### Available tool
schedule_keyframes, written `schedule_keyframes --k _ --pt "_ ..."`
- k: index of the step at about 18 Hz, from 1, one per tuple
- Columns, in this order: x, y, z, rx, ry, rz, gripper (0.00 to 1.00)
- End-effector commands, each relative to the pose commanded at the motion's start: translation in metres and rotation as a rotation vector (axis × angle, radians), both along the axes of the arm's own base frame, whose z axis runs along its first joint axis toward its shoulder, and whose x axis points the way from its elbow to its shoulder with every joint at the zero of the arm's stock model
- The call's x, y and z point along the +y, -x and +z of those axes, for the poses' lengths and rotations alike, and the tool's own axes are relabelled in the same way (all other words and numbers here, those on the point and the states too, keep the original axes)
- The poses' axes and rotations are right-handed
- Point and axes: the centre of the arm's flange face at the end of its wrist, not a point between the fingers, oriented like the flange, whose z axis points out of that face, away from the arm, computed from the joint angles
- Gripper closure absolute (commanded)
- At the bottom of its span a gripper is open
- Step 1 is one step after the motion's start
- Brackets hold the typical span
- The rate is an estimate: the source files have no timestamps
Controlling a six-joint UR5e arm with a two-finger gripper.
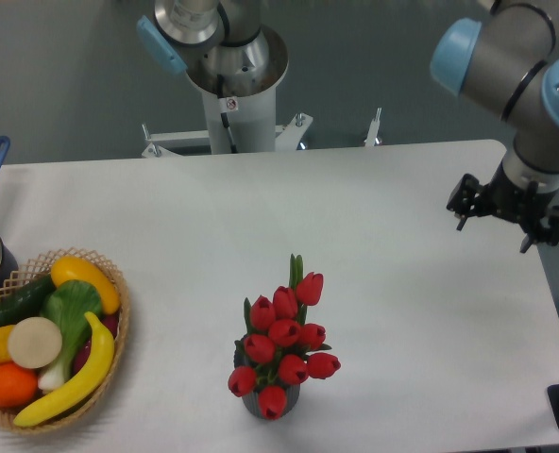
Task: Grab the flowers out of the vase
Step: 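Move the open gripper toward the red tulip bouquet in the vase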
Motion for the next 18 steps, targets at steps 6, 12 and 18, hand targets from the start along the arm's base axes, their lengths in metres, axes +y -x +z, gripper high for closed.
schedule_keyframes --k 6,12,18 --pt "0.011 -0.013 -0.007 -0.012 0.003 -0.035 0.00" --pt "0.040 -0.053 -0.042 0.087 -0.058 -0.074 0.00" --pt "0.037 -0.129 -0.050 0.069 -0.221 -0.060 0.00"
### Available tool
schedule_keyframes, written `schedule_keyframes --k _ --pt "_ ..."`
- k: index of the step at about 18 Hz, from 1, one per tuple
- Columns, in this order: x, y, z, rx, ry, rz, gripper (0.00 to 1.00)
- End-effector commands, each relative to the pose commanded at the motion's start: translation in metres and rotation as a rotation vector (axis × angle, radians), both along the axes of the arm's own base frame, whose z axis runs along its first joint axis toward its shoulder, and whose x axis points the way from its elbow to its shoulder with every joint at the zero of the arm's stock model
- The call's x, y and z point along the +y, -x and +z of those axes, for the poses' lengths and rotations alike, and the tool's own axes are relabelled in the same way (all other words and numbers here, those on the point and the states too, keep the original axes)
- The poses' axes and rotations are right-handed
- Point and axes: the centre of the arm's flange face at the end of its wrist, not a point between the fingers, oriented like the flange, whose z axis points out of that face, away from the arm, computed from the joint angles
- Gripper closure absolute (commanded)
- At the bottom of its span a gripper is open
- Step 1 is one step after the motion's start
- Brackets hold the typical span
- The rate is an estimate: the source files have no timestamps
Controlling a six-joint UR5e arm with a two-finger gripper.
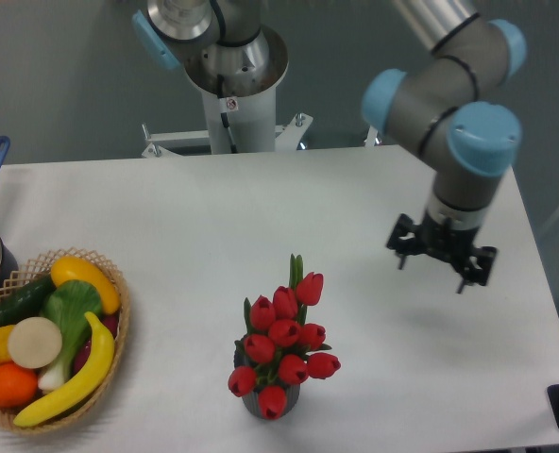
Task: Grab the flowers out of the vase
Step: 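Move the open gripper toward the red tulip bouquet in the vase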
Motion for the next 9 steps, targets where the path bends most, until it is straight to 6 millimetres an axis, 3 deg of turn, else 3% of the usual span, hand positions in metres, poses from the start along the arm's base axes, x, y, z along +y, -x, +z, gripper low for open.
schedule_keyframes --k 4,9 --pt "0.007 -0.043 0.031 -0.057 -0.189 -0.046 0.00" --pt "0.021 -0.050 0.047 -0.098 -0.490 -0.125 0.00"
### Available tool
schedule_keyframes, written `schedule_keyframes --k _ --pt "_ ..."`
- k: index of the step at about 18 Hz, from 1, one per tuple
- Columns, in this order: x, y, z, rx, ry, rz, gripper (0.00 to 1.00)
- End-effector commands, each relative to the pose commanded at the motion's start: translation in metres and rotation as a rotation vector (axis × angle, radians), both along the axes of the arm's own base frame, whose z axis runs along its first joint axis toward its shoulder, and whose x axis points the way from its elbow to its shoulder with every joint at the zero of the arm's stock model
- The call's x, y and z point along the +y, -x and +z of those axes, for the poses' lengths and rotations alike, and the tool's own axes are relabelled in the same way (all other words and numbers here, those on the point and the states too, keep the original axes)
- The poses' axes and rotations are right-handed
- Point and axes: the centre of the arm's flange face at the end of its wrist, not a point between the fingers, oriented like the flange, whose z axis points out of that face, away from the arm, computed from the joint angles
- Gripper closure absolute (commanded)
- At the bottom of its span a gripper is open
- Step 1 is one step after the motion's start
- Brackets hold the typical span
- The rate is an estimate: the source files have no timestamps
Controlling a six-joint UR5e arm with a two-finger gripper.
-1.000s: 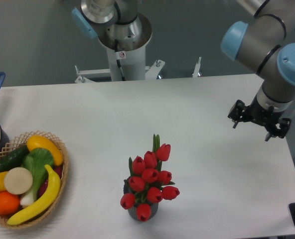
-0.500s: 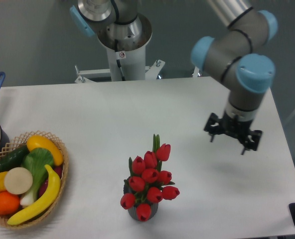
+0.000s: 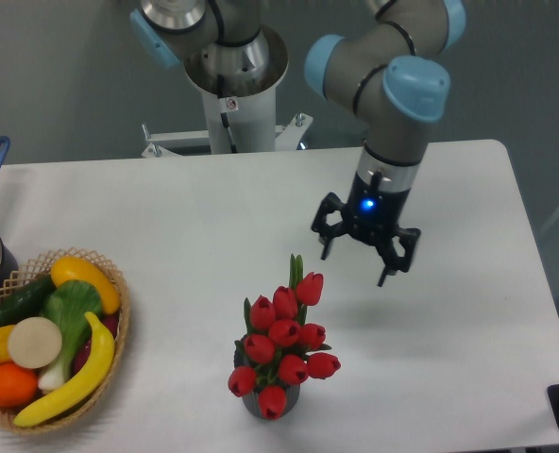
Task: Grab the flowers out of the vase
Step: 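Move the open gripper toward the red tulip bouquet in the vase, then lower the gripper around the tulip stems and close on them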
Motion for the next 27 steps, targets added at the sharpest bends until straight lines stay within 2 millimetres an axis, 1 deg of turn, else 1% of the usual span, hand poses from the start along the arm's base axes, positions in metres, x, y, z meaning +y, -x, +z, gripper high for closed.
schedule_keyframes --k 1,2,3,6,9,10,14,15,19,22,27 --pt "0.007 0.007 -0.001 -0.034 -0.068 -0.020 0.00" --pt "0.018 0.019 -0.006 -0.070 -0.122 -0.040 0.00" --pt "0.025 0.026 -0.011 -0.097 -0.158 -0.055 0.00" --pt "0.036 0.042 -0.029 -0.121 -0.164 -0.062 0.00" --pt "0.048 0.052 -0.028 -0.197 -0.311 -0.107 0.00" --pt "0.051 0.054 -0.033 -0.224 -0.341 -0.117 0.00" --pt "0.054 0.057 -0.046 -0.221 -0.366 -0.145 0.00" --pt "0.055 0.058 -0.052 -0.230 -0.374 -0.149 0.00" --pt "0.067 0.065 -0.059 -0.246 -0.403 -0.167 0.00" --pt "0.075 0.059 -0.059 -0.268 -0.432 -0.188 0.00" --pt "0.087 0.048 -0.065 -0.281 -0.426 -0.210 0.00"
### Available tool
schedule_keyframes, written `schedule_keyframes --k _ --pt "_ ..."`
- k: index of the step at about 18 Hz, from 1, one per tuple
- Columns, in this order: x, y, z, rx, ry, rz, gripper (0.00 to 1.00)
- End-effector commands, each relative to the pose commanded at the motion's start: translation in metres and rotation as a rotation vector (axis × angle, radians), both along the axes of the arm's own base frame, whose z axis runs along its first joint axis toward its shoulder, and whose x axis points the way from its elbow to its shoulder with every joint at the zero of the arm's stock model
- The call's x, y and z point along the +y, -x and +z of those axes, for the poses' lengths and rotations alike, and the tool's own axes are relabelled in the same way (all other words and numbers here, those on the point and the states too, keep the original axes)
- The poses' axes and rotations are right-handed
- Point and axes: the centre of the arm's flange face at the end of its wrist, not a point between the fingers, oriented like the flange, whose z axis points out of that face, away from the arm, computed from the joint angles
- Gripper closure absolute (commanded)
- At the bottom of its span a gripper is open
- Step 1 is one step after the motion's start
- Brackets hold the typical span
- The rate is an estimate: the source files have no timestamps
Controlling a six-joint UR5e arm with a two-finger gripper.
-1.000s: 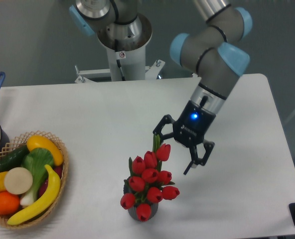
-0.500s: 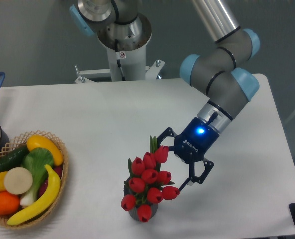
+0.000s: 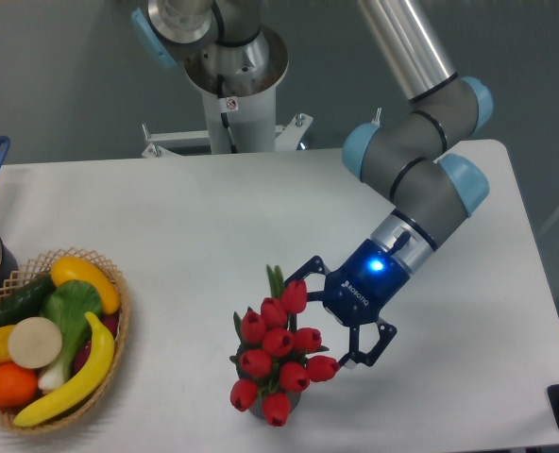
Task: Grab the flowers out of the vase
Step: 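Lower the gripper around the tulip stems and close on them, then lift the gripped tulips straight up out of the grey vase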
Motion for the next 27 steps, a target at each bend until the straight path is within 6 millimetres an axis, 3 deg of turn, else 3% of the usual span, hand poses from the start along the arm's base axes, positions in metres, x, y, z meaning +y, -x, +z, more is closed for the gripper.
schedule_keyframes --k 3,4,5,7,8,9,12,20,23,27 --pt "0.005 -0.010 0.000 -0.003 0.001 -0.014 0.03" --pt "0.005 -0.012 0.000 -0.004 0.002 -0.015 0.17" --pt "0.005 -0.014 0.001 -0.005 0.003 -0.016 0.43" --pt "0.004 -0.014 0.003 -0.001 0.002 -0.015 0.80" --pt "0.004 -0.014 0.003 -0.001 0.002 -0.015 0.93" --pt "0.004 -0.014 0.004 0.001 0.001 -0.015 1.00" --pt "-0.002 -0.018 0.019 0.016 -0.007 -0.010 1.00" --pt "-0.004 -0.024 0.022 0.003 -0.008 -0.009 1.00" --pt "-0.011 -0.036 0.052 0.007 -0.045 -0.008 1.00" --pt "-0.021 -0.043 0.070 -0.008 -0.103 -0.013 1.00"
